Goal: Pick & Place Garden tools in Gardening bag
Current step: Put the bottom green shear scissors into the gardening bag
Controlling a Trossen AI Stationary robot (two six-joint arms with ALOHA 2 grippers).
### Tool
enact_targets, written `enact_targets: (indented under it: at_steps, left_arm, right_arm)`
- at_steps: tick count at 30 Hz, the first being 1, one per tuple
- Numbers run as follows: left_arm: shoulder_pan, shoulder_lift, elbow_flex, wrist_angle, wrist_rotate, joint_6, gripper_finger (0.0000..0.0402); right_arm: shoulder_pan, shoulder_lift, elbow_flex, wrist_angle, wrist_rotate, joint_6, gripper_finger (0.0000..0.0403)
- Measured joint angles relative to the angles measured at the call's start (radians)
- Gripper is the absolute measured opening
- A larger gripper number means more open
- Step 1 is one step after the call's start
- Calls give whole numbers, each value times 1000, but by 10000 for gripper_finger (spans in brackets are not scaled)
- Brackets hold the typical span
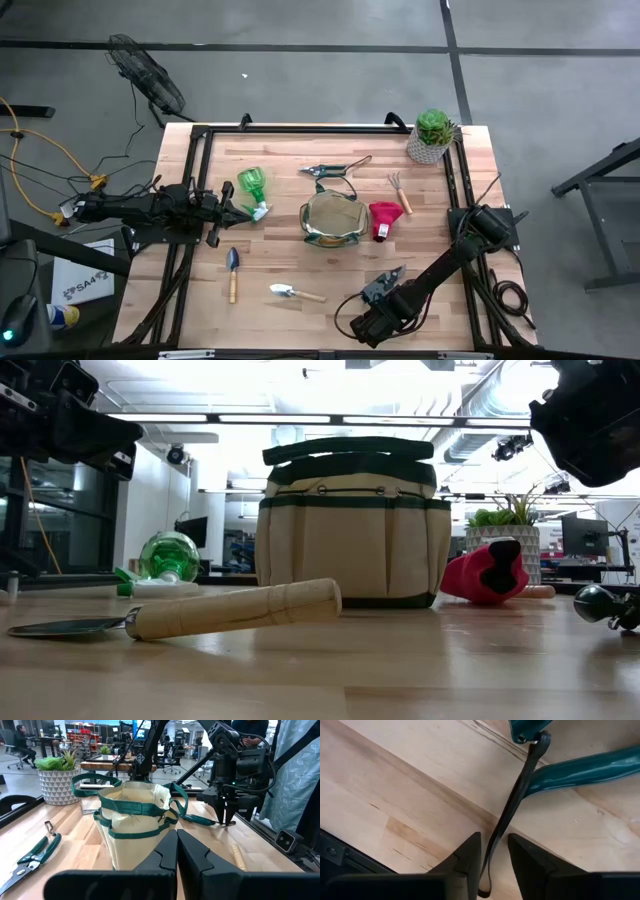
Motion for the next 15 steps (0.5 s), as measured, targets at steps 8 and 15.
enact_targets:
  at_steps: [8,15]
  left_arm:
    - [0,0,0,0,0,0,0]
    - [0,0,0,0,0,0,0]
  right_arm:
    - [-19,0,-1,-5,-9,-22,49]
    - [-22,0,-3,-2,-7,-29,26]
